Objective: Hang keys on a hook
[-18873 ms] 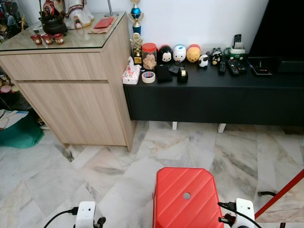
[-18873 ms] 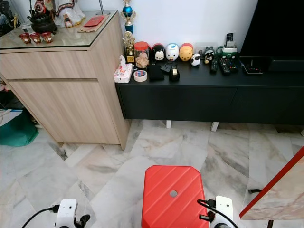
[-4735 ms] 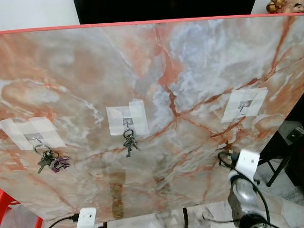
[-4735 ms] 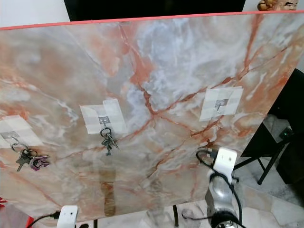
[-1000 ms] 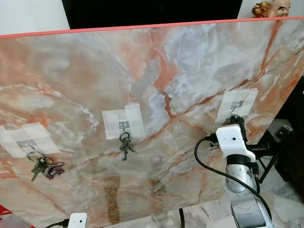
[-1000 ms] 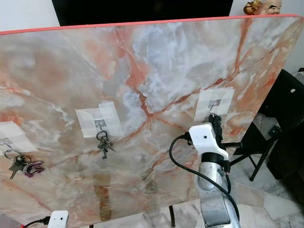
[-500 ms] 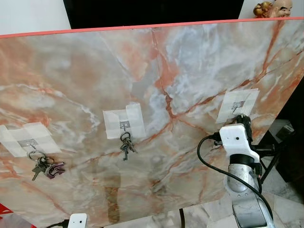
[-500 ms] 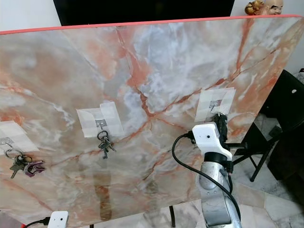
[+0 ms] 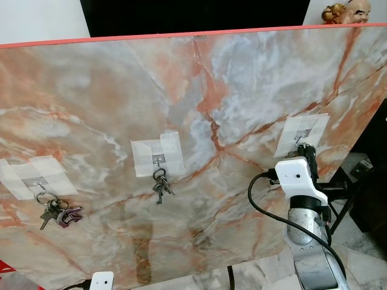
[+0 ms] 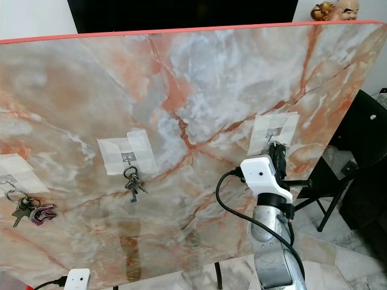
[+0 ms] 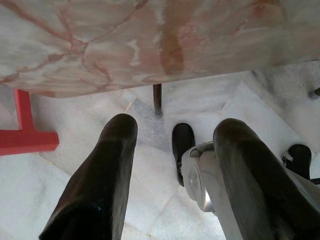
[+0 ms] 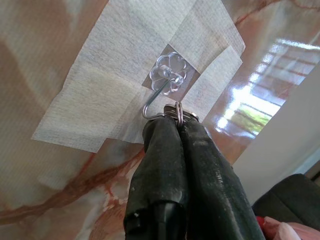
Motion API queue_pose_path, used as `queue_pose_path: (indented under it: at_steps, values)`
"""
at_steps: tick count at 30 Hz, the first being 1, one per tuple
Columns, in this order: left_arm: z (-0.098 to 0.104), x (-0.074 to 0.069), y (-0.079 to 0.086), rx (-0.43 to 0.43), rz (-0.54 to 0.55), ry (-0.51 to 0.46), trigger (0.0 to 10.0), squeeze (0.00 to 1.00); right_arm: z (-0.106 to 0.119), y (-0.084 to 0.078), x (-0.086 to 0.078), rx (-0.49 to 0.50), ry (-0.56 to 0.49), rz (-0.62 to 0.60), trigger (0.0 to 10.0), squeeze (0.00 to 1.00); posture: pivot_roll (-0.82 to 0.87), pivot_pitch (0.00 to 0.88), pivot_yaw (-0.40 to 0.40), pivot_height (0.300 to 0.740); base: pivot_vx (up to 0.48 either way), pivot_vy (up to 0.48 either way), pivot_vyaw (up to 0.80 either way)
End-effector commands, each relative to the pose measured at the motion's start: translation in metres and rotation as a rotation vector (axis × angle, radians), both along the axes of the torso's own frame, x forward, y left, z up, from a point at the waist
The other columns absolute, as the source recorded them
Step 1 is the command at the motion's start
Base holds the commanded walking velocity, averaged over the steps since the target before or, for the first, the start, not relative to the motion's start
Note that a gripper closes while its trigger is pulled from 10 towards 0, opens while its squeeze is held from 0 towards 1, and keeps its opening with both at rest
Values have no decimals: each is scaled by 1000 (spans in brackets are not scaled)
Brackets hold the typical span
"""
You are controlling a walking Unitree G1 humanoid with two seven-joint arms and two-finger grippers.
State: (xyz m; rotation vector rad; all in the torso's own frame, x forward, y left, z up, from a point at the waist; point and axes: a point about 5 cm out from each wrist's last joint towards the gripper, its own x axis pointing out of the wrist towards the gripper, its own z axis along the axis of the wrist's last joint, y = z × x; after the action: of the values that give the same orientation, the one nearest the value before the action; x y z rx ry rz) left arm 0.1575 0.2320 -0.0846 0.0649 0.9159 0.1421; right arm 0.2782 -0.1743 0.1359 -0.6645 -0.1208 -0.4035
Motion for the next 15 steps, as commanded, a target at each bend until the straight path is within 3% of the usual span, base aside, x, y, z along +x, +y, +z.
queue_pose_path:
  at_steps: [1, 15]
  values:
    - [-1, -2, 0, 11, -7, 20, 10000, 0, 1, 1, -1, -8, 2, 5, 10000, 0, -9, 0, -39, 740, 0, 0, 0]
    - [-2, -6, 2, 12, -7, 23, 10000, 0, -3, -1, -1, -27, 39, 1, 10000, 0, -8, 0, -40, 740, 0, 0, 0]
